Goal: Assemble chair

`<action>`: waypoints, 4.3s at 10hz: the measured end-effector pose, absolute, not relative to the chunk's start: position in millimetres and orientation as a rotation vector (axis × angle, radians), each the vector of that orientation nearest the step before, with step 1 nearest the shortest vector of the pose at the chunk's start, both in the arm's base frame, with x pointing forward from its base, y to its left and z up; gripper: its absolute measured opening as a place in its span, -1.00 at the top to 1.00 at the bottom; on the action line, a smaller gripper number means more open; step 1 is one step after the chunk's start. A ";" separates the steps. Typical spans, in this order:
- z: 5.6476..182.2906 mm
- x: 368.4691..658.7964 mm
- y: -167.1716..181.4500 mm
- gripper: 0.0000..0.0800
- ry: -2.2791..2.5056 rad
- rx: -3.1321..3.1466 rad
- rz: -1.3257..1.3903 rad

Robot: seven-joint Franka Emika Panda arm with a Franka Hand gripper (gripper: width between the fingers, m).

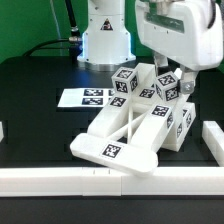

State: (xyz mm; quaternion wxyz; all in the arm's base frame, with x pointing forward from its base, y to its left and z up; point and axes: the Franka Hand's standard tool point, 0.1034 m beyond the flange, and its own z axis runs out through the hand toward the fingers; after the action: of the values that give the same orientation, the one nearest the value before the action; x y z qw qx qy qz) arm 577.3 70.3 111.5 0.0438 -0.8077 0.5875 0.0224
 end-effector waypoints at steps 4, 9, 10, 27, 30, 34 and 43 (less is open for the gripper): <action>110.8 574.9 70.7 -0.62 1.321 -2.768 0.057; 109.6 573.0 72.2 -0.62 1.106 -2.870 0.054; 109.6 570.9 76.2 -0.62 1.096 -2.874 0.058; 125.8 511.3 77.7 -0.62 0.963 -2.885 0.093; 119.8 509.1 78.2 -0.62 0.961 -2.893 0.099; 104.7 500.9 78.9 -0.62 0.960 -2.912 0.118; 117.6 503.0 86.0 -0.62 0.953 -2.897 0.136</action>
Offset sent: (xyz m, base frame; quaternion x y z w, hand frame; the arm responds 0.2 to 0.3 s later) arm -0.0025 0.0057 0.0011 -0.0503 -0.0078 -0.3028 0.9517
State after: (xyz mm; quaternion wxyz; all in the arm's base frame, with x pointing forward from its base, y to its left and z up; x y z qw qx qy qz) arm 503.0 86.0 117.6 0.0445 -0.9480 0.3120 0.0444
